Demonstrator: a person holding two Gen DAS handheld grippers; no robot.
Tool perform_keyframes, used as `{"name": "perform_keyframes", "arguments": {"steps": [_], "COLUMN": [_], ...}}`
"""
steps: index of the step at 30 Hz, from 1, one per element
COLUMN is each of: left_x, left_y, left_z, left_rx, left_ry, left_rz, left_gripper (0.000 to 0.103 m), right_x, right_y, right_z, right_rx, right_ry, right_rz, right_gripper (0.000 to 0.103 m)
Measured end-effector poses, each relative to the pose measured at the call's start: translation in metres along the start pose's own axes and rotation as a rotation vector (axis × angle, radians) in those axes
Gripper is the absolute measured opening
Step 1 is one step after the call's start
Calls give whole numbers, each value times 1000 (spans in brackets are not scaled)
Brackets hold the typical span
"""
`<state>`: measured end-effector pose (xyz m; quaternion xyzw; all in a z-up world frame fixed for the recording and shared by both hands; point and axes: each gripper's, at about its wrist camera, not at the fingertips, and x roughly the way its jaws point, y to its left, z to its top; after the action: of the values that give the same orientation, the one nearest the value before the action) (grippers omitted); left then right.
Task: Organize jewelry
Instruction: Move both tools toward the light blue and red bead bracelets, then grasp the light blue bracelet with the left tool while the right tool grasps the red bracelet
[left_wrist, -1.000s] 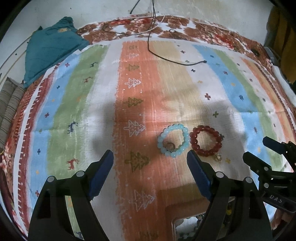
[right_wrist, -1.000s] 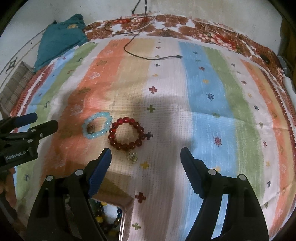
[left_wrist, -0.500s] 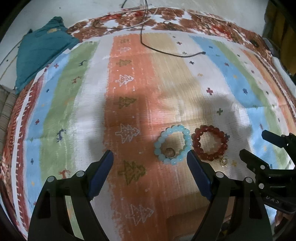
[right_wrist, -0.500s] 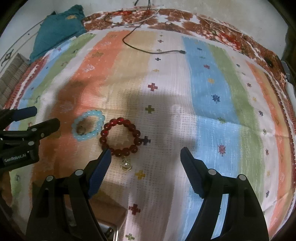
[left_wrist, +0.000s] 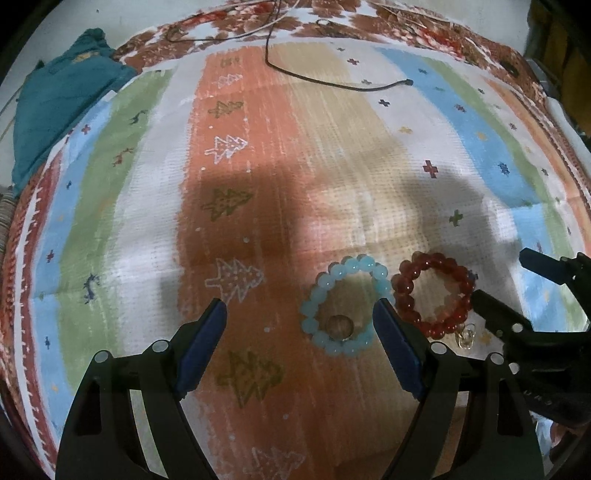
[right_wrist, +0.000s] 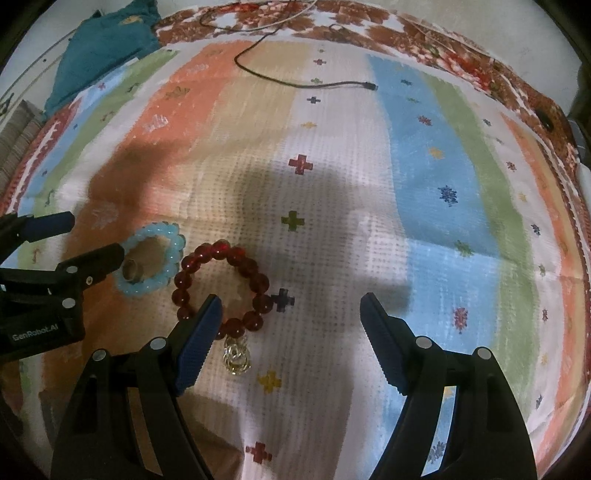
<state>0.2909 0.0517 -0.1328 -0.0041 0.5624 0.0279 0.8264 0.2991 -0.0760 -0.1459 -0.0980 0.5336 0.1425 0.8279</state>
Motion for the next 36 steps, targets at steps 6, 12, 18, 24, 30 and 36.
{"name": "perform_keyframes", "arguments": {"steps": [6, 12, 18, 24, 30, 36], "left_x": [19, 34, 41, 40, 36, 25], "left_y": [3, 3, 5, 11, 15, 23], "left_z": [4, 8, 9, 7, 1, -6], "left_rx": [-6, 4, 10, 22, 13, -16], "left_ry": [30, 43, 28, 23, 27, 42], "left_rz": [12, 26, 36, 73, 82, 72], "left_gripper": [81, 80, 77, 43, 11, 11], "right_x": [17, 26, 29, 26, 26, 16], "right_y": [-4, -1, 1, 3, -1, 2], "right_z": [2, 6, 9, 8, 6, 2], "right_rx": [4, -18, -36, -76, -61, -58], "right_ry": [31, 32, 24, 11, -7, -30], "right_rz": [-5, -27, -44, -24, -2, 3], "right_gripper": [77, 77, 77, 41, 14, 14]}}
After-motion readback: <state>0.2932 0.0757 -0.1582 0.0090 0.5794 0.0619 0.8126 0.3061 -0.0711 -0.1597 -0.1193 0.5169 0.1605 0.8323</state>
